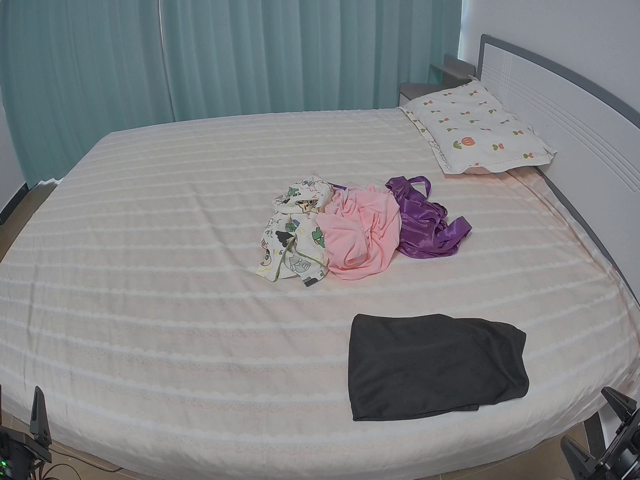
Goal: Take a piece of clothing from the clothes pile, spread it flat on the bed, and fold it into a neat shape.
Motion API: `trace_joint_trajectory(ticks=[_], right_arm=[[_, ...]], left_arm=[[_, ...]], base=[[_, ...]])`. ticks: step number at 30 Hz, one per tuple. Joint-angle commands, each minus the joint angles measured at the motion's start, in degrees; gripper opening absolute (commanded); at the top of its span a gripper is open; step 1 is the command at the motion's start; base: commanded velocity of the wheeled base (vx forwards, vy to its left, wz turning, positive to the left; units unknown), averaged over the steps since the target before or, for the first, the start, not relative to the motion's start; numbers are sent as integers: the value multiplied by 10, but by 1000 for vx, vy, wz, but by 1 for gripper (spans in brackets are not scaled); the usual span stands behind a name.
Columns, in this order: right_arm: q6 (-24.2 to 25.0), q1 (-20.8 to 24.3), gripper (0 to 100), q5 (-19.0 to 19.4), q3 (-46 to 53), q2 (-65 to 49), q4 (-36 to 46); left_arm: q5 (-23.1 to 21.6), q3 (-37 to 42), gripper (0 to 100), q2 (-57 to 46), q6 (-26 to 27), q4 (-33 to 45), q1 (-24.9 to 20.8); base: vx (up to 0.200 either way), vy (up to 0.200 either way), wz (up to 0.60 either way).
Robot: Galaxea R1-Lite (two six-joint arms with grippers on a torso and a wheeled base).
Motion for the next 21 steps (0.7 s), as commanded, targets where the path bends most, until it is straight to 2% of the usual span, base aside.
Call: trace_joint_trajectory(ticks=[1,5,11,13,16,18,19,20,21], right_arm=[[1,-47,100,-26,2,-11,0],[3,-114,100,-32,-2,-67,11],[21,-116,100,-25,-2,-67,12],[44,-64,100,12,-4,-47,16],[46,-47,100,43,-3,-7,15],[46,15,100,48,-3,-1,15],[46,26,100,48,-3,-1,15],[46,86,100,47,-3,-6,15],[46,117,100,47,-3,-7,15]], left_arm=[[2,19,100,-43,-2,2,10],[1,19,100,-43,0,2,10],[-23,19,100,-43,-3,2,10],[-44,19,100,-43,0,3,10],[-47,19,100,-43,2,3,10],[-50,19,100,-43,3,3,10],[-51,19,100,-43,3,3,10],[-55,19,100,-43,3,4,10],[-57,19,100,-43,3,5,10]], base=[[0,0,0],[0,0,0],[0,0,0],[0,0,0],[0,0,0],[0,0,0],[0,0,0],[0,0,0],[0,0,0]])
